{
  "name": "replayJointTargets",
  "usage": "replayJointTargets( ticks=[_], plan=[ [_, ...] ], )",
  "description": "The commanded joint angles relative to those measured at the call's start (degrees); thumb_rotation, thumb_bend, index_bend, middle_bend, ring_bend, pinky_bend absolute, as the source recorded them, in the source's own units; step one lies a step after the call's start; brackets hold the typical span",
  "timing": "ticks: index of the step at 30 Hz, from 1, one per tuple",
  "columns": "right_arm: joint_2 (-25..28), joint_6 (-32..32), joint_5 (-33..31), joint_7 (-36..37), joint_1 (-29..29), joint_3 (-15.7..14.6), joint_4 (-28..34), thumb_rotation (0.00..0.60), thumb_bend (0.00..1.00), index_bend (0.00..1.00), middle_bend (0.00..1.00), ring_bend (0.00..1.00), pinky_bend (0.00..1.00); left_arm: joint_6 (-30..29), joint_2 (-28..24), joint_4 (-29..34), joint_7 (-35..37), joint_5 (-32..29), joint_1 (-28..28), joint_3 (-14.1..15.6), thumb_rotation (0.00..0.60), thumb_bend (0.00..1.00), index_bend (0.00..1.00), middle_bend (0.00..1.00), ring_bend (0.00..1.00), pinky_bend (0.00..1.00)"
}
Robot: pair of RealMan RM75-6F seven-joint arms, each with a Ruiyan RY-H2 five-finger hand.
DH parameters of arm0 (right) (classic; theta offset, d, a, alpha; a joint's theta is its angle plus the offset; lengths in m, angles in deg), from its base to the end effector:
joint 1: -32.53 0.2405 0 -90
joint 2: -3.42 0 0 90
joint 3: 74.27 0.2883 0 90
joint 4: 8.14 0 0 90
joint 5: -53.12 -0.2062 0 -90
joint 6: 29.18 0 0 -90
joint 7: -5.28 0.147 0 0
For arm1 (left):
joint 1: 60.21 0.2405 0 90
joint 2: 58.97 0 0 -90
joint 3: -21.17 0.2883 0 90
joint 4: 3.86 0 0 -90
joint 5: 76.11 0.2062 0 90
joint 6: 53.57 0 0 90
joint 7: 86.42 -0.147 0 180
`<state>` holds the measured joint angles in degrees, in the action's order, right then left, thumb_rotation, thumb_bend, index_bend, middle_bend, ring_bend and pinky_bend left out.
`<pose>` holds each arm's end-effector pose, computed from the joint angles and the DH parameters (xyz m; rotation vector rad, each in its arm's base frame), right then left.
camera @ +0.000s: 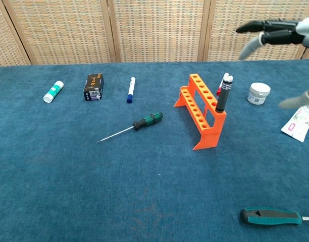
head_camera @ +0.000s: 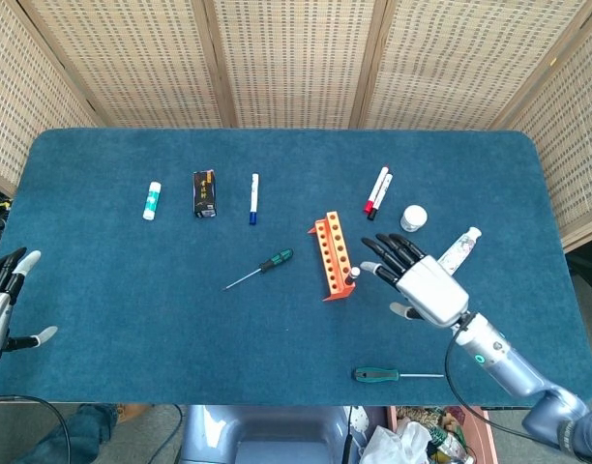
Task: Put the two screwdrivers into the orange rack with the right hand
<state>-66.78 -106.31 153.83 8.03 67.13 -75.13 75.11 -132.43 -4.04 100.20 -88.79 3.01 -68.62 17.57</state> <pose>-0.2143 -0.3145 0.1105 2.0068 -0.4914 1.1999 -0.3136 0.2041 0.2046 -1.3870 -0.9913 -0.8469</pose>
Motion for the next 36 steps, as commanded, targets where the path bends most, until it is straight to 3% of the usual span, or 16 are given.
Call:
replayJointTargets(
  ticks=[1, 6, 12, 23, 36],
  plan=[
    [4.3, 4.3, -2.8, 1.1, -2.4, -3.4, 6.3, 0.6, 0.0, 0.21, 0.0, 0.0, 0.1, 0.0, 0.0, 0.1, 0.0, 0.1, 0.0, 0.0, 0.6, 0.0, 0.0, 0.0, 0.0, 0.0],
    [4.8, 7.4, -3.3, -0.8, -4.4, -6.4, 9.2, 0.6, 0.0, 0.25, 0.0, 0.0, 0.1, -0.2, 0.0, 0.2, 0.0, 0.3, 0.1, 0.1, 0.6, 0.0, 0.0, 0.0, 0.0, 0.0],
    [1.8, 11.9, -4.1, -1.9, -5.2, -8.2, 9.6, 0.6, 0.0, 0.35, 0.0, 0.0, 0.1, -0.4, -0.1, 0.1, 0.1, 0.6, 0.3, 0.2, 0.6, 0.0, 0.0, 0.0, 0.0, 0.0],
    [-4.7, 16.6, -6.5, -4.2, -6.3, -8.4, 9.2, 0.6, 0.13, 0.4, 0.0, 0.0, 0.1, -0.2, -0.1, -0.1, 0.2, 0.3, 0.2, 0.1, 0.6, 0.0, 0.0, 0.0, 0.0, 0.0],
    [-8.6, 17.7, -7.9, -6.7, -7.7, -8.1, 6.1, 0.6, 0.13, 0.4, 0.0, 0.0, 0.1, -0.1, -0.1, 0.0, 0.1, 0.3, 0.2, 0.1, 0.6, 0.0, 0.0, 0.0, 0.0, 0.0]
  ],
)
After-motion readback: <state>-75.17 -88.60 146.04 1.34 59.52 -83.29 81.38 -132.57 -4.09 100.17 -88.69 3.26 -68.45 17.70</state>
